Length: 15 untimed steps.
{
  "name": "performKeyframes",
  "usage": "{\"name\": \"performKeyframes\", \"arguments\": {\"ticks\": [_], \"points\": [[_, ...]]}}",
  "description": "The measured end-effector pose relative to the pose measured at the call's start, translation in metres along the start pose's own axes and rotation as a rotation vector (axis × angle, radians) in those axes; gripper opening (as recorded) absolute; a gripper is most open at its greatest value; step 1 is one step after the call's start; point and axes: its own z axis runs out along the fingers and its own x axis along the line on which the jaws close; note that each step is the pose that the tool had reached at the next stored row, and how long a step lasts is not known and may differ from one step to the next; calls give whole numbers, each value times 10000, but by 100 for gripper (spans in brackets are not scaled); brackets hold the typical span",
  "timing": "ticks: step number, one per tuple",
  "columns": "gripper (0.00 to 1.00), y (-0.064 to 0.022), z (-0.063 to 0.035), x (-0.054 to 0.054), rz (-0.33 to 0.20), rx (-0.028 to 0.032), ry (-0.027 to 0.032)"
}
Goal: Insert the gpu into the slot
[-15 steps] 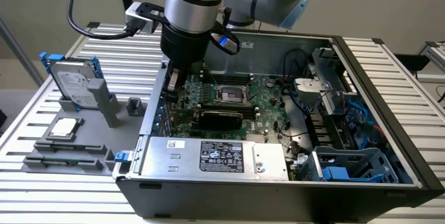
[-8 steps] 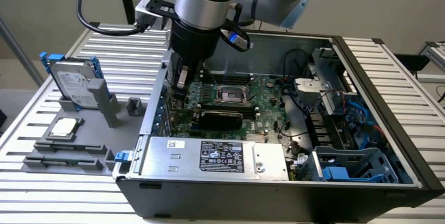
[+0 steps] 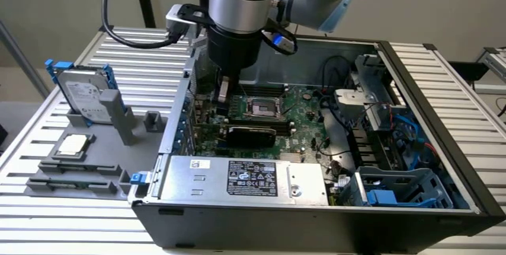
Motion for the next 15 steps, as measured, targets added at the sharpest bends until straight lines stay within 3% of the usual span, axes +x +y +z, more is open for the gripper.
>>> {"name": "performKeyframes", "arguments": {"ticks": [2,4,6,8,15], "points": [[11,-35,-4,-4,-8,276,-46],[11,-75,-8,-9,-11,515,-88],[11,-131,-14,-16,-16,667,-126],[11,-187,-21,-22,-19,684,-160],[11,-190,-21,-23,-18,673,-161]]}}
